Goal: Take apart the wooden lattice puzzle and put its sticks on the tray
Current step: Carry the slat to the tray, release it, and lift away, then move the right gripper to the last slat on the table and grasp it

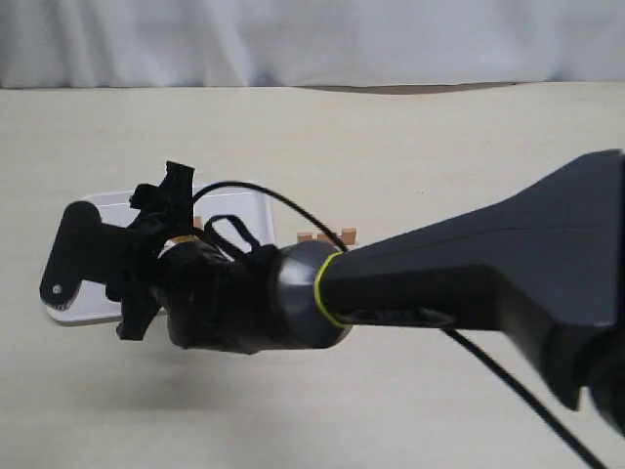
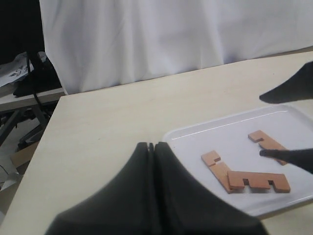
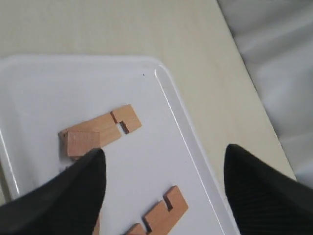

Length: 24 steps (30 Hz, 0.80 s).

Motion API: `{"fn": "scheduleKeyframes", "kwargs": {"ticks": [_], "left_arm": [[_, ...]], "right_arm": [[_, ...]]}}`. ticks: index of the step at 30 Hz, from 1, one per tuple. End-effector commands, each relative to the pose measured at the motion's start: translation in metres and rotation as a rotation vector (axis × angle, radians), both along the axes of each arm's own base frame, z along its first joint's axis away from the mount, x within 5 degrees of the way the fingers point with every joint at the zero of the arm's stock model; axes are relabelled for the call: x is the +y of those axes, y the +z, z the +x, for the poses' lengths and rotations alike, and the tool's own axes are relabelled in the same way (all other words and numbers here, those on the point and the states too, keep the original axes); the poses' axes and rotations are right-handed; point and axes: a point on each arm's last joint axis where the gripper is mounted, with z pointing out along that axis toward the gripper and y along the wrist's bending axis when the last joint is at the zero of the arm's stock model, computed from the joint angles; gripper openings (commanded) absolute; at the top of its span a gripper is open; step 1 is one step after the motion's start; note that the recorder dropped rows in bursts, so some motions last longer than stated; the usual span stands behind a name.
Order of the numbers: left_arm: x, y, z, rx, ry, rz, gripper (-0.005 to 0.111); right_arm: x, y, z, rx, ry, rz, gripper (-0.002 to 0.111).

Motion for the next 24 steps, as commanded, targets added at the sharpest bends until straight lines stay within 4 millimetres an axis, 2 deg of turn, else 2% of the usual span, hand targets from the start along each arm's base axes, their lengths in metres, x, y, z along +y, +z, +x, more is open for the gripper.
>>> {"fn": "scheduleKeyframes", "kwargs": {"ticks": [1, 3, 7, 10, 14, 19, 20, 22, 24], "left_arm": [[0.001, 0.0, 0.0, -0.009, 0.011, 0.002, 0.0], [0.001, 0.0, 0.0, -0.009, 0.011, 0.002, 0.0], [0.001, 0.0, 0.0, -0.009, 0.011, 0.002, 0.0], [0.001, 0.0, 0.0, -0.009, 0.011, 0.002, 0.0], [0.001, 0.0, 0.0, -0.009, 0.011, 0.002, 0.0], [0.001, 0.0, 0.0, -0.009, 0.011, 0.002, 0.0], [0.001, 0.0, 0.0, -0.009, 0.011, 0.002, 0.0], [0.001, 0.0, 0.0, -0.009, 0.011, 0.002, 0.0], [0.001, 0.0, 0.0, -0.009, 0.011, 0.002, 0.0]], "right_arm": [[-0.02, 0.043, 0.007, 0.07, -0.029, 0.104, 0.064], [-0.035, 0.059, 0.012, 0.12, -0.042, 0.173, 0.064], [-0.079, 0.087, 0.026, 0.189, -0.093, 0.341, 0.064], [-0.113, 0.095, 0.032, 0.186, -0.152, 0.379, 0.064], [-0.154, 0.082, 0.037, 0.189, -0.253, 0.321, 0.064], [-0.199, 0.063, 0.037, 0.113, -0.464, 0.032, 0.063], [-0.215, 0.061, 0.038, 0.106, -0.554, 0.013, 0.06], [-0.233, 0.059, 0.04, 0.142, -0.643, 0.073, 0.053], [-0.243, 0.055, 0.041, 0.174, -0.681, 0.13, 0.054]]}}
